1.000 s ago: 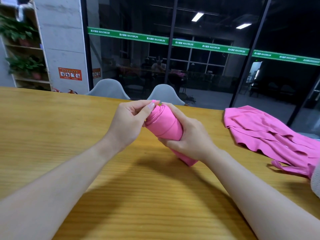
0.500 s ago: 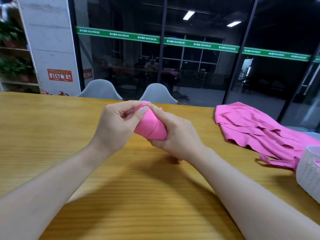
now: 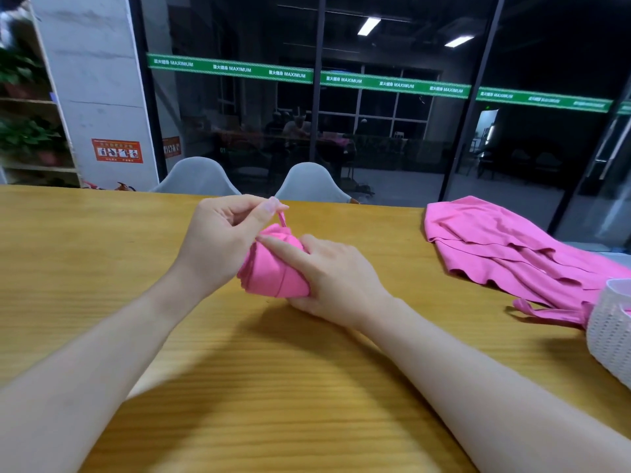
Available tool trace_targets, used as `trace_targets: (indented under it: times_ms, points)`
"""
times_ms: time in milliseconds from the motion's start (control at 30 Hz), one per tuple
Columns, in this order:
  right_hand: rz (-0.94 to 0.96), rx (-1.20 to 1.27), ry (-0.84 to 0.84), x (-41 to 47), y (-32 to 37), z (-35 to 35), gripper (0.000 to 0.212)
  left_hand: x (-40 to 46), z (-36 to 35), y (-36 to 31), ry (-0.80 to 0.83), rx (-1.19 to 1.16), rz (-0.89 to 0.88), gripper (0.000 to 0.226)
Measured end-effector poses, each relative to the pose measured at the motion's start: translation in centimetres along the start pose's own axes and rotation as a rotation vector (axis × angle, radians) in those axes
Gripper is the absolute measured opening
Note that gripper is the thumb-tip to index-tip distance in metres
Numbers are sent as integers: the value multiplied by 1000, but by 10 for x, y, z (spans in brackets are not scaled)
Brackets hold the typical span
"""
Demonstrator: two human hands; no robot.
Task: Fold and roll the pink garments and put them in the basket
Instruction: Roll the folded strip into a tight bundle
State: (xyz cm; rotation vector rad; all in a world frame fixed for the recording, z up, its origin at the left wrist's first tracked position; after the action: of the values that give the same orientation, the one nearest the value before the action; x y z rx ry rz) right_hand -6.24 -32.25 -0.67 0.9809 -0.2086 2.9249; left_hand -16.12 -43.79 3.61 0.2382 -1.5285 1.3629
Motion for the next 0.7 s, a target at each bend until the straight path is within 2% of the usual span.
trace_targets:
  times_ms: [167,267,333,367,433,500,700]
  points:
    - [-99,184,44,-4,-17,2,84,3,8,5,37,62,-22,18]
    - [-153,266,44,-2,-22,5,86,0,1,-6,118,212,-146,16]
    - [-179,259,49,-1,-26,6,86,2,-2,-5,117,337,-173,9]
    - [-179,230,56,-1,-28,6,85,3,-1,-1,102,378,-145,5]
    - [-177,167,67,-3,-31,6,85,4,-1,8,106,429,-53,13]
    - [-171,142,66,-4,-31,6,85,5,0,16,131,493,9,2]
    - [-147,288,7,-5,-21,10,86,12,10,33,198,552,166,35]
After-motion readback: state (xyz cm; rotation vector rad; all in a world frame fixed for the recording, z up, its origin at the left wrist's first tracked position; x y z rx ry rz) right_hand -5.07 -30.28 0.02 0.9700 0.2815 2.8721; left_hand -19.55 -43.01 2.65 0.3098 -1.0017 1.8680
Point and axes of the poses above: each hand's wrist, its own x-axis towards the middle knuckle, its own z-axis out of the back of the hand, y = z × x, the point moved 6 cm from there along x, towards the middle knuckle, and after that the axes turned 5 degrees about -z, right-handed, at the moved point
